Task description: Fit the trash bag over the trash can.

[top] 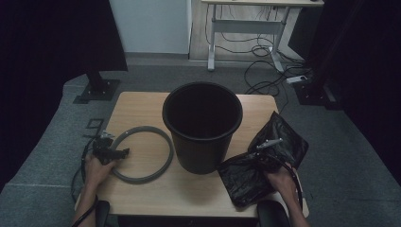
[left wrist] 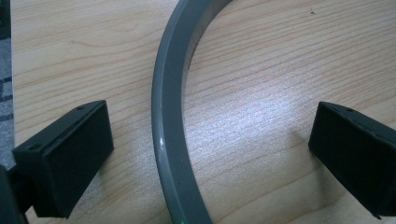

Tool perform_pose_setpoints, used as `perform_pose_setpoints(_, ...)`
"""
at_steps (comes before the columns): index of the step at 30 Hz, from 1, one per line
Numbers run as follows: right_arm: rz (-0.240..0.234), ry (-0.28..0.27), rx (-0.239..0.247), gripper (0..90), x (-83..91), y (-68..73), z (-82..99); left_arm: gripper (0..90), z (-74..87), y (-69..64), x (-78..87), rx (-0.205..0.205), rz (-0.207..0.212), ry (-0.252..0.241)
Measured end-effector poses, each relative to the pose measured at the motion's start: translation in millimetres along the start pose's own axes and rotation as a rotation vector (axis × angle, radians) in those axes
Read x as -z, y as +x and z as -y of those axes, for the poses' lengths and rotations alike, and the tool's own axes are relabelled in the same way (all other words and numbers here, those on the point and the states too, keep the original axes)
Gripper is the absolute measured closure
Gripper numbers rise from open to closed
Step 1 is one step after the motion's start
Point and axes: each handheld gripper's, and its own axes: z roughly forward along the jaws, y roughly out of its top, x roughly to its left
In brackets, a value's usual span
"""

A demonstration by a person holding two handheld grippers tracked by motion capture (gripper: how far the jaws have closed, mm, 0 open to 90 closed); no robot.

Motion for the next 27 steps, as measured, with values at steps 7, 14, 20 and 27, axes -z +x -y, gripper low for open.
perform_pose_setpoints(7, 0.03, 0.019, -0.021, 87.5, 3.0, -23.3, -10.4, 0.0, 0.0, 0.0, -0.1, 0.0, 0.0, -0.001)
perform_pose_setpoints(14, 0.047, 0.015, -0.039, 87.5, 9.3, -40.9, -26.7, 0.0, 0.1, 0.0, -0.2, 0.0, 0.0, -0.002)
perform_pose_setpoints(20, 0.047, -0.01, -0.039, 87.5, 17.6, -45.8, -47.0, 0.0, 0.0, 0.1, -0.2, -0.001, 0.001, -0.002)
perform_pose_setpoints(27, -0.004, -0.055, -0.052, 87.6, 26.8, -47.3, -70.0, 0.0, 0.0, 0.2, -0.3, -0.002, 0.002, -0.002)
